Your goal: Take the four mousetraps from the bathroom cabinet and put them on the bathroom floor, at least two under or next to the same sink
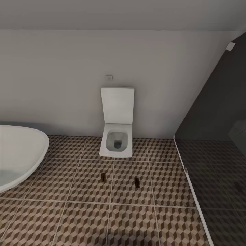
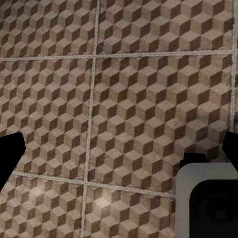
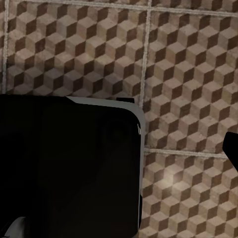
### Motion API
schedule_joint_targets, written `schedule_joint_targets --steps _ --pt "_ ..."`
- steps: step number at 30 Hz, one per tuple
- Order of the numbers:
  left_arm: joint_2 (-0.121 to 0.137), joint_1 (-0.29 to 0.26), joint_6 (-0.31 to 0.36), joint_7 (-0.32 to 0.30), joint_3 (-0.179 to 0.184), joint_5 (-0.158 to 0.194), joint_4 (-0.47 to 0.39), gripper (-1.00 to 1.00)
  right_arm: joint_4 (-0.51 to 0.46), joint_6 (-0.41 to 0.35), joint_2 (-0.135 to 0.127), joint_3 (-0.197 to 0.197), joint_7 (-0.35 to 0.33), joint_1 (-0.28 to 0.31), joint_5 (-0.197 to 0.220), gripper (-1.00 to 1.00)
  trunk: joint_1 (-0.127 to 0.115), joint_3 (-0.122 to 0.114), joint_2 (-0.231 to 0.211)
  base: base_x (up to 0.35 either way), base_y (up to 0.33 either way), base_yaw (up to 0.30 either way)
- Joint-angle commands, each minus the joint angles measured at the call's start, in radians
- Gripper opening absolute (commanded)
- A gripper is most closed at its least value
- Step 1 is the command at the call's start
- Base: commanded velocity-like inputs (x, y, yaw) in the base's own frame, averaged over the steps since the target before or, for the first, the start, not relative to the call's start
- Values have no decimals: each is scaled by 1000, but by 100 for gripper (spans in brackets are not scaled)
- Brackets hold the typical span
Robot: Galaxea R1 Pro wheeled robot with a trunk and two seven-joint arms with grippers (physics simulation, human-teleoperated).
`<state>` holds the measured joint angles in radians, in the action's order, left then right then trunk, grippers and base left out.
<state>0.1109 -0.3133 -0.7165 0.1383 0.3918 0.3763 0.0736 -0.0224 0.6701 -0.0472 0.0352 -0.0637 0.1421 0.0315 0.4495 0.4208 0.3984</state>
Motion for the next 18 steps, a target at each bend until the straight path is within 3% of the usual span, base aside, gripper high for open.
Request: schedule_joint_targets --steps 1,18 --pt "-1 -1 -4 4 9 3 3 100 1 3 0 3 -4 1 4 100 0 1 2 0 0 0" --pt "0 -1 -4 4 9 3 3 100 1 3 0 3 -4 1 4 100 0 1 2 0 0 0"
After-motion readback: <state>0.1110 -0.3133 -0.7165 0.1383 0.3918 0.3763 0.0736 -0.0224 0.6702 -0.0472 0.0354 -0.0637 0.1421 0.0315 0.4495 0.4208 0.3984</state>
